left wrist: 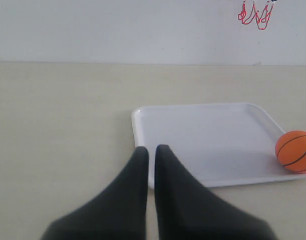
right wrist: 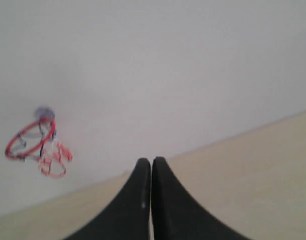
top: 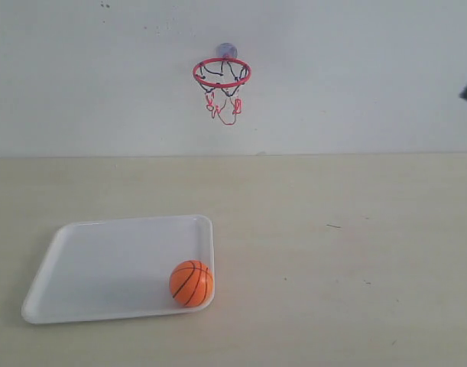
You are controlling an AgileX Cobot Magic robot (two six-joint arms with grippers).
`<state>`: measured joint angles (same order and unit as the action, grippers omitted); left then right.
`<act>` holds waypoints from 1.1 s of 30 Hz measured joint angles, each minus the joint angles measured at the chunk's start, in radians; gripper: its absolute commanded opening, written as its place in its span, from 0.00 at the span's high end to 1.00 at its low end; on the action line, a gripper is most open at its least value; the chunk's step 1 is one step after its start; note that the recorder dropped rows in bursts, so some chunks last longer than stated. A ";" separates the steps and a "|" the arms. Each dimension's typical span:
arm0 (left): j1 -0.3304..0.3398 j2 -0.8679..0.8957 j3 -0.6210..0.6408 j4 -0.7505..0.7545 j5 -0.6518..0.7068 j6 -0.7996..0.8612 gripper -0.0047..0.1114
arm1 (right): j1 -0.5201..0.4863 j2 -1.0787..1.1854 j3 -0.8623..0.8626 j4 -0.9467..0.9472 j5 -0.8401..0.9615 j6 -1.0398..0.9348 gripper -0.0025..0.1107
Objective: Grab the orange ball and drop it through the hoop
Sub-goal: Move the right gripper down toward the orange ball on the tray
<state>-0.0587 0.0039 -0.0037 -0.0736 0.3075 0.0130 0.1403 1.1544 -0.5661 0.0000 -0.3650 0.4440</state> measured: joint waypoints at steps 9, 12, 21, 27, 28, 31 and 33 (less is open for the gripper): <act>0.000 0.000 0.000 0.000 0.000 0.000 0.92 | 0.230 0.554 -0.623 -1.700 -0.321 1.288 0.98; 0.000 0.000 0.000 0.000 0.000 0.000 0.92 | 0.238 0.642 -0.700 -1.731 -0.414 1.348 0.98; 0.000 0.000 0.000 -0.002 0.000 0.000 0.92 | 0.337 0.647 -0.726 -1.750 -0.481 0.914 0.98; 0.000 0.000 0.000 -0.002 0.000 0.000 0.92 | 0.398 0.530 -0.728 -1.755 -0.011 0.772 0.98; 0.000 0.000 0.000 -0.002 0.000 0.000 0.92 | 0.415 0.514 -0.728 -1.757 0.134 0.772 0.98; 0.000 0.000 0.000 -0.002 0.000 0.000 0.92 | 0.474 0.495 -0.730 -1.706 0.610 0.734 0.98; 0.000 0.000 0.000 -0.002 0.000 0.000 0.92 | 0.501 0.497 -0.738 -1.574 0.849 0.589 0.98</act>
<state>-0.0587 0.0039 -0.0037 -0.0752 0.3075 0.0130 0.6414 1.6514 -1.3039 -1.5743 0.4844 1.0332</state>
